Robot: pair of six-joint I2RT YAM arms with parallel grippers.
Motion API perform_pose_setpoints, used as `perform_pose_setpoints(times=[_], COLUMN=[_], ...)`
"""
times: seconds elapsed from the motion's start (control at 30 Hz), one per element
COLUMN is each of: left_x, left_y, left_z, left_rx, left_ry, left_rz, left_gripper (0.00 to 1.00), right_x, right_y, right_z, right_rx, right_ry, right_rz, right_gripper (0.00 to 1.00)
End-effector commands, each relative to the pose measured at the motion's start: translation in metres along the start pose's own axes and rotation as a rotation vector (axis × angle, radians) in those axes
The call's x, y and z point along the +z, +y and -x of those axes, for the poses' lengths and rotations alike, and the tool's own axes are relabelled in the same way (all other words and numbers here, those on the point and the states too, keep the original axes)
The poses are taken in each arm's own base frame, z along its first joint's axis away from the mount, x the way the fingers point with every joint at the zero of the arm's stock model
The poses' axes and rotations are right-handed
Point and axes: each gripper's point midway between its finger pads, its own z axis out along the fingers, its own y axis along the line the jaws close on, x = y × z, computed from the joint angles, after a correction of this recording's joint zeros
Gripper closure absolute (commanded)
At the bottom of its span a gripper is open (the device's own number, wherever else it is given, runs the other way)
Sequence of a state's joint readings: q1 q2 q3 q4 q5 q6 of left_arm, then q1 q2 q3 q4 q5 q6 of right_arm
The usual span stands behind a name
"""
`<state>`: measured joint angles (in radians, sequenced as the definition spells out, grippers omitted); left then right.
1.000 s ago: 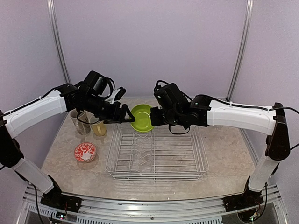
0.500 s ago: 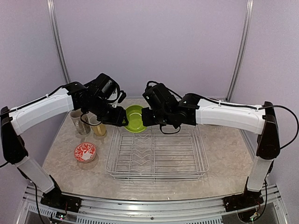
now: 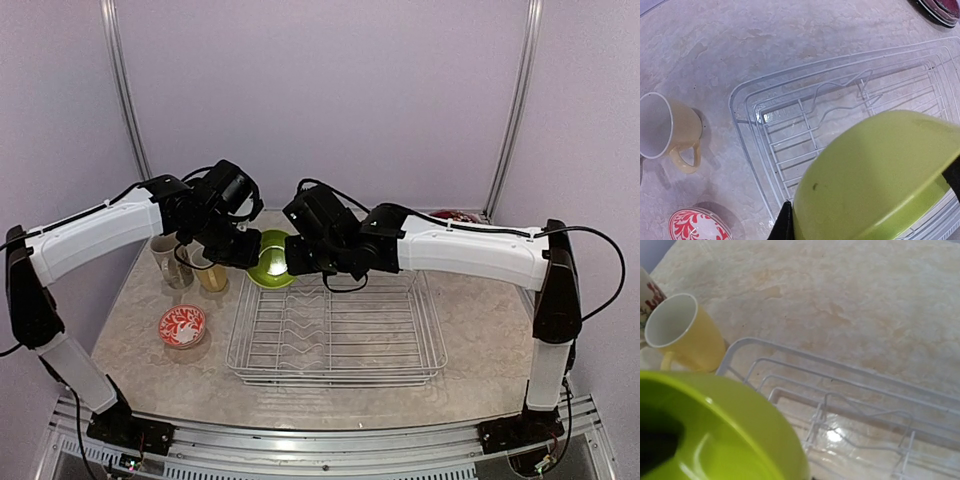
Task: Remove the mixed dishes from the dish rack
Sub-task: Pass from the right arm to the left
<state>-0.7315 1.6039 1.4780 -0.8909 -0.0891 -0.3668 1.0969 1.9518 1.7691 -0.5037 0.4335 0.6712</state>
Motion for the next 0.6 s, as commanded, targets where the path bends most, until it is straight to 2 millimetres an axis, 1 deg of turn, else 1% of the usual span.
perform_pose_setpoints(times=[0.0, 0.03, 0.17, 0.2, 0.23, 0.33, 0.37, 0.5, 0.57], left_x=[-0.004, -0.004, -0.007, -0.008, -0.009, -0.011, -0.012, -0.013, -0.012], left_y=[0.001, 0.001, 0.005, 0.005, 0.004, 0.005, 0.006, 0.007, 0.009], left_z=[0.004, 0.004, 0.005, 0.006, 0.006, 0.006, 0.007, 0.009, 0.011], left_rx=[0.035, 0.035, 0.037, 0.036, 0.035, 0.036, 0.035, 0.015, 0.010], left_ry=[-0.003, -0.004, -0.019, -0.022, -0.025, -0.033, -0.040, -0.043, -0.046], left_rz=[0.020, 0.019, 0.037, 0.036, 0.031, 0.032, 0.035, 0.005, 0.009], left_gripper=[0.97, 1.00, 1.00, 1.00, 1.00, 1.00, 1.00, 1.00, 1.00], right_x=[-0.005, -0.006, -0.006, -0.006, -0.006, -0.008, -0.010, -0.020, -0.027], right_y=[0.011, 0.012, 0.014, 0.015, 0.015, 0.013, 0.013, 0.007, 0.004], right_z=[0.010, 0.010, 0.012, 0.011, 0.011, 0.010, 0.011, 0.011, 0.011], right_rx=[0.021, 0.020, 0.019, 0.016, 0.014, 0.006, -0.002, -0.020, -0.029], right_ry=[-0.028, -0.031, -0.034, -0.030, -0.029, -0.027, -0.027, -0.040, -0.055], right_rz=[0.027, 0.029, 0.038, 0.043, 0.044, 0.040, 0.043, 0.049, 0.061], right_gripper=[1.00, 1.00, 1.00, 0.95, 0.82, 0.56, 0.50, 0.32, 0.26])
